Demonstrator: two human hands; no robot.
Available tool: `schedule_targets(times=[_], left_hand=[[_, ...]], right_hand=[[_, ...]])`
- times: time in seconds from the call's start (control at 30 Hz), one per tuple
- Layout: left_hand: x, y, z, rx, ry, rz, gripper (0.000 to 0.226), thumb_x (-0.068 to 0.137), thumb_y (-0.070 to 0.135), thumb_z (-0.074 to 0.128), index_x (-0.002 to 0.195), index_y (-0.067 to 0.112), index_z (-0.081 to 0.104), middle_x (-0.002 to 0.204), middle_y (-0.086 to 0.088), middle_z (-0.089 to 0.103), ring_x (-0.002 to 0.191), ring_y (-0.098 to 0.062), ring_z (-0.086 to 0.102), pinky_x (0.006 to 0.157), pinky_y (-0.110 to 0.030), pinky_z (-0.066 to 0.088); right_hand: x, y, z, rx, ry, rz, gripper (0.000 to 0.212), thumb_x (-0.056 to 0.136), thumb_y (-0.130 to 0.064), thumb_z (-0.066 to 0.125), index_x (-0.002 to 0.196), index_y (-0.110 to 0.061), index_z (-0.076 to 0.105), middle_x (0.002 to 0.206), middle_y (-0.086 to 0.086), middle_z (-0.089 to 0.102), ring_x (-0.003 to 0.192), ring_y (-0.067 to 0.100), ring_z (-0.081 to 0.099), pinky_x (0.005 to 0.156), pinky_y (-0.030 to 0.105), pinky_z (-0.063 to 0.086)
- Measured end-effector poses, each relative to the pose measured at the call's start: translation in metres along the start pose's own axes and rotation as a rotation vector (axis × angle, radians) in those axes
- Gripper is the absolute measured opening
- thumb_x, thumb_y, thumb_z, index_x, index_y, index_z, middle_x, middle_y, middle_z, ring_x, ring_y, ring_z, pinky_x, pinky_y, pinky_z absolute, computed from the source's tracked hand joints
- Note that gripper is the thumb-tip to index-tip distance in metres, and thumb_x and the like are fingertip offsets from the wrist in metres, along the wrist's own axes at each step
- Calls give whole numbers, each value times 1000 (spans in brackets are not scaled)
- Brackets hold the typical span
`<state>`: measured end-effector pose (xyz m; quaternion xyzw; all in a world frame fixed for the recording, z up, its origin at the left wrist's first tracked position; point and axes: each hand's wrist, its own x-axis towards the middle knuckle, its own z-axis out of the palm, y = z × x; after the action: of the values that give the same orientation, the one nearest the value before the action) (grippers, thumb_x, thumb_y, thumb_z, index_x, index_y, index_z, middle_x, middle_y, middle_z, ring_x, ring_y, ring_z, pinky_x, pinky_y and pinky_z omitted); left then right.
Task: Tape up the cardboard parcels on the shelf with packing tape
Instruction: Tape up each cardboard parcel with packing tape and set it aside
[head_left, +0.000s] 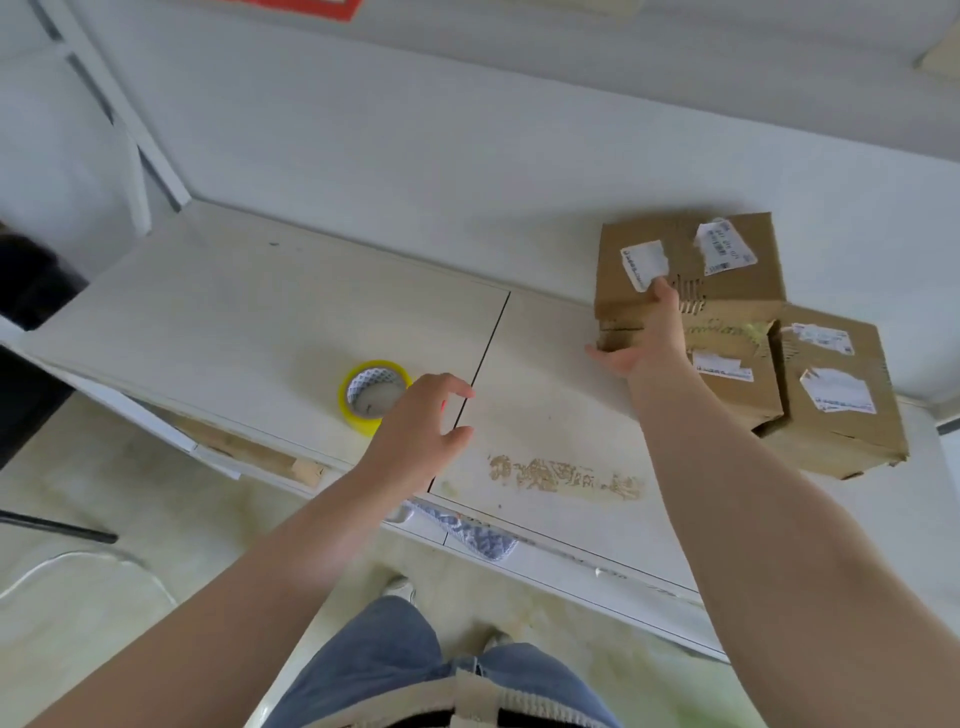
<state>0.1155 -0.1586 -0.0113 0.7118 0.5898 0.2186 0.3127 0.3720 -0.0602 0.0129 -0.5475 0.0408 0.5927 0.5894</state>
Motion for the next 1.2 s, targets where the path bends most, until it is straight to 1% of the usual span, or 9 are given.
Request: schedule_targets(times=[0.1,0.2,0.33,0.47,0.67,0.8,1.0,1.1,1.2], left_hand=[[8,18,-6,40,122,205,66,79,4,74,138,15,47,156,-3,34,124,-25,53,88,-21,36],[26,31,-3,268,155,357,105,70,16,86,155,15,23,165,-9,7,145,-32,30,114,-43,31],[45,27,4,388,221,394,135,49,54,92,155,21,15,162,-18,15,150,-36,15,119,-57,19],[53,15,-14,207,286,363,124,55,54,89,154,24,20,160,-11,27,146,-32,28,113,-51,34],[68,-53,-91,-789,74,-90,86,70,21,88,143,28,43,123,8,65,107,-5,66,89,-30,57],[63,-121,-147,-1102,-89,-218,74,76,15,81,141,20,48,126,-7,67,105,-17,69,81,-31,56],[77,-205,-219,-1190,-277,-228,88,70,39,86,144,18,44,131,-10,64,113,-26,65,90,-41,55],[90,-234,-243,-1106,-316,-246,86,74,38,82,148,23,41,138,-6,59,121,-21,61,97,-36,52],[100,-251,-249,-966,-283,-289,65,90,44,65,149,31,40,149,7,48,136,-10,45,114,-36,35]], right_hand=[[-20,23,9,-198,-38,-8,62,72,-47,81,118,-18,52,129,12,55,118,30,52,106,55,38],[-49,54,19,-417,-73,-5,63,71,-48,81,118,-14,55,113,3,63,104,21,59,96,45,46],[-82,89,25,-597,-273,89,60,71,-55,77,117,-23,57,120,-4,64,107,17,58,101,45,44],[-96,100,23,-678,-236,-16,45,82,-61,65,106,-25,53,103,-8,60,110,21,54,108,51,33],[-97,137,74,-670,-128,-492,23,91,-40,66,106,-23,63,117,0,59,101,6,54,84,25,37],[-83,182,130,-629,-160,-343,68,86,-46,70,143,-31,36,134,-6,44,111,7,50,95,28,39],[-79,252,198,-434,-304,-78,41,82,-47,74,118,-34,61,111,0,71,97,21,68,91,47,56],[-76,272,217,-430,-250,-189,42,78,-48,77,114,-37,61,113,-5,70,106,22,66,93,53,54],[-72,286,222,-500,-185,-342,46,89,-34,70,131,-37,51,117,-7,68,107,17,65,89,40,57]])
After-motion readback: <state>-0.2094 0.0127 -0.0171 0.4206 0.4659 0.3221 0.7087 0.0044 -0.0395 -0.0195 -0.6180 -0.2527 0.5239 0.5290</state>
